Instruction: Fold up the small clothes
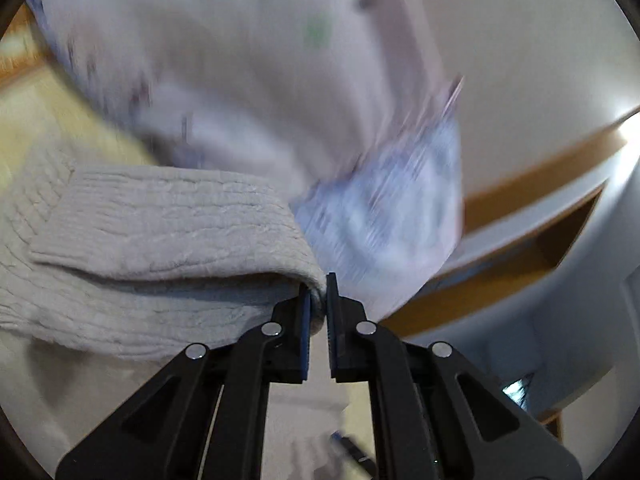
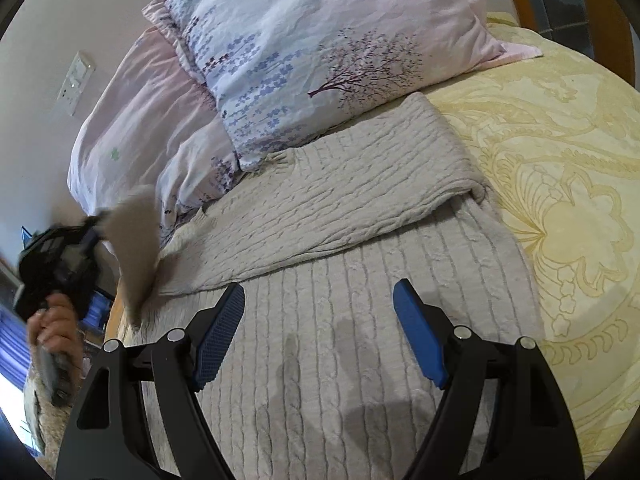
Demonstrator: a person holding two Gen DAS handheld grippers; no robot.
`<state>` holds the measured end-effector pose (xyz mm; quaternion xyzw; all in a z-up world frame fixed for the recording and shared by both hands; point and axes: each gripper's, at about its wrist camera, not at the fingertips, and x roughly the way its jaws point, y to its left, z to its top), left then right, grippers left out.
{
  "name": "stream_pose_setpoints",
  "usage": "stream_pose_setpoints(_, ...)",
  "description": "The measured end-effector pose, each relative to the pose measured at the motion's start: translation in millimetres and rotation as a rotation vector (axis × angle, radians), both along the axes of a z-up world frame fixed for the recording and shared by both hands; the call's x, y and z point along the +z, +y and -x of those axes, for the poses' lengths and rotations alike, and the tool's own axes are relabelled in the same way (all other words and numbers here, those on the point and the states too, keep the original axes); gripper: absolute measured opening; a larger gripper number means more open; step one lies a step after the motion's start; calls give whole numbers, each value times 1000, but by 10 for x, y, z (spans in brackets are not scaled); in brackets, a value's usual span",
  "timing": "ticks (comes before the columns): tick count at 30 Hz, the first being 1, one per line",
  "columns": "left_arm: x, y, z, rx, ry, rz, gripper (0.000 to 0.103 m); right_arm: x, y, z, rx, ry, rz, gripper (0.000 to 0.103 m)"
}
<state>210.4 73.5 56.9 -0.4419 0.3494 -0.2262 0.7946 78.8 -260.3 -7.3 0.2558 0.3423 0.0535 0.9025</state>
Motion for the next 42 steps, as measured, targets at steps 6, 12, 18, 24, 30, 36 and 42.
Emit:
stream_pose_setpoints(6, -519, -533, -39, -157, 182, -101, 41, 189, 158, -28, 59, -12, 84, 78)
stream_pose_setpoints(12, -179, 14, 381, -160, 11, -189, 60, 488, 615, -205, 228, -85, 248, 78)
stream_pose_setpoints(18, -254, 732, 375, 9, 71, -266, 45, 510, 1576, -556, 507, -167, 466, 54)
stream_pose_setpoints(24, -569, 1039, 345, 96, 196, -223, 40, 252, 2465, -957, 716, -156, 588, 38)
stream_pose_setpoints(30, -641, 1157, 378, 105, 214, -193, 31, -21, 2990, -1167, 784, -106, 697, 38)
stream_pose_setpoints(36, -652, 1189, 391, 109, 217, -180, 31, -83, 3024, -1311, 702, -100, 692, 7)
stream_pose_setpoints(42, -657, 1218, 405, 109, 216, -170, 31, 274, 2396, -1292, 505, -164, 453, 6)
